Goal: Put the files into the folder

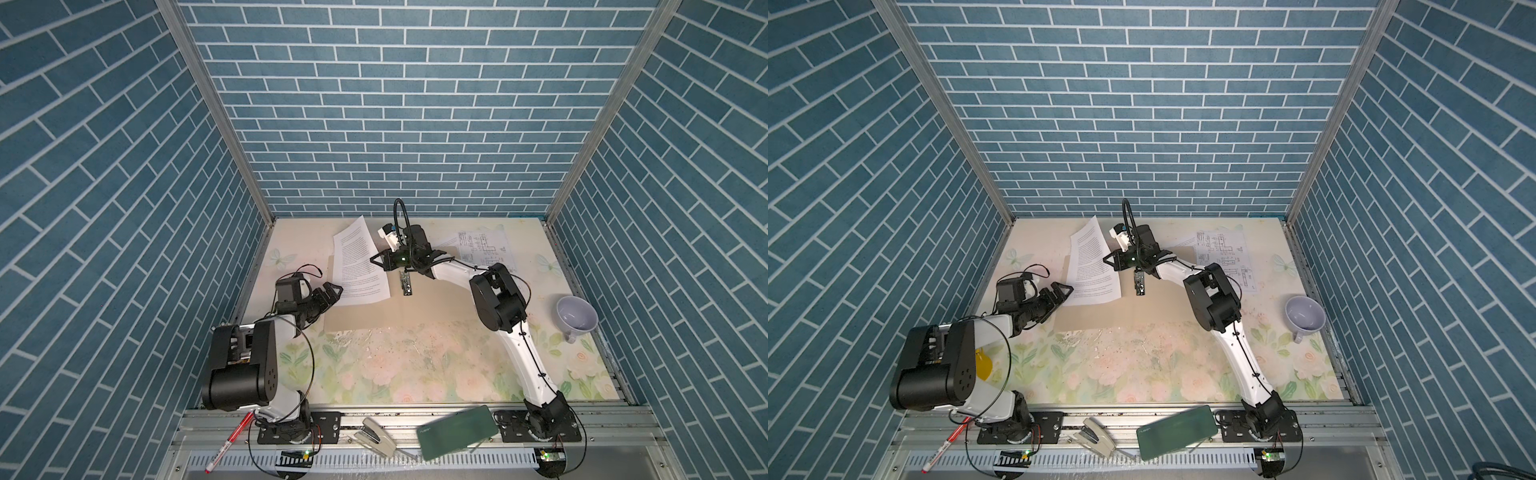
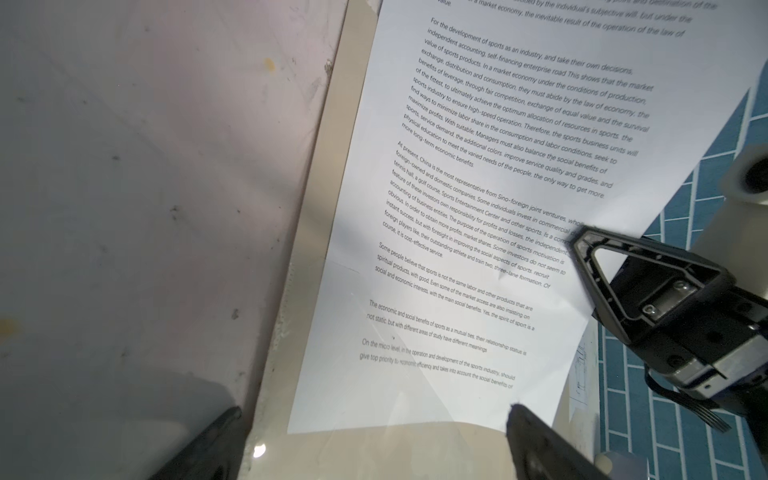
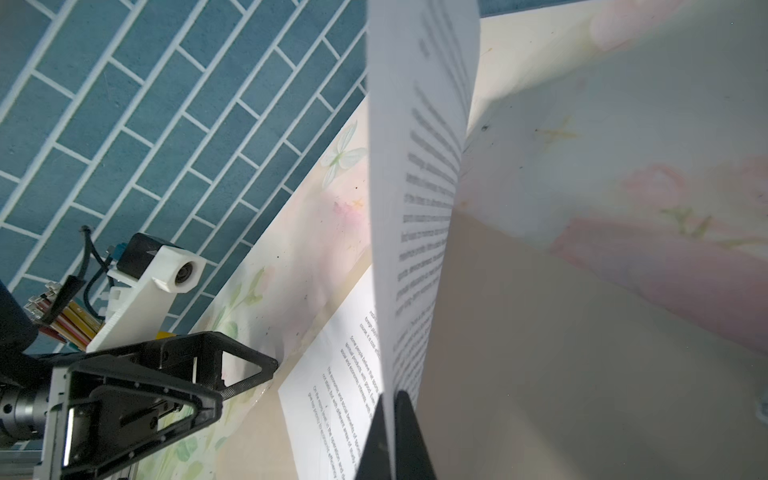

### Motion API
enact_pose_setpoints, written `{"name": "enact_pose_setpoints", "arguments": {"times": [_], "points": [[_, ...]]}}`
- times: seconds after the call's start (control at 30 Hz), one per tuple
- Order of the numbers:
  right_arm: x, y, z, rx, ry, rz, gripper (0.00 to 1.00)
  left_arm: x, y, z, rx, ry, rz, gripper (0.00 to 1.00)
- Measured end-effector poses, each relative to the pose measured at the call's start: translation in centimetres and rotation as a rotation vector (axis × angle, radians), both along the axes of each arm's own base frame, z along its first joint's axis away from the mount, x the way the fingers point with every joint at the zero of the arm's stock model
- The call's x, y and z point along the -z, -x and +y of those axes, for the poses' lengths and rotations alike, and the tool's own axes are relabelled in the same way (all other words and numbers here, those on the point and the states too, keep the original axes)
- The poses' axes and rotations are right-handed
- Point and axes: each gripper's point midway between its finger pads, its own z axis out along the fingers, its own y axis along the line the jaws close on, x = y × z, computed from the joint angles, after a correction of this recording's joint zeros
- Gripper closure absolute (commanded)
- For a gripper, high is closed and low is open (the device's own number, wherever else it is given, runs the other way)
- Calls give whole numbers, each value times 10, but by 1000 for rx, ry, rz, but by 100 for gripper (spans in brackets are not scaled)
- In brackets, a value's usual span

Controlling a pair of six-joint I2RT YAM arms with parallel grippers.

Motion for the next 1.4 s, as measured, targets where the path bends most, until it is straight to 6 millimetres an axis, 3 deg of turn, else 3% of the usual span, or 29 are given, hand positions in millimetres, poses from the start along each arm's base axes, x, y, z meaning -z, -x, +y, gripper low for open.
{"name": "enact_pose_setpoints", "arguments": {"times": [0.4,0.63,1.4], "points": [[18,3,-10,6,28,40,98,0,-1,-1,1,6,-3,1],[19,4,-9,5,30,43,98,0,-1,-1,2,10,-3,1],[49,26,-11,4,53,127,98,0,-3,-2,2,20,-7,1]]}}
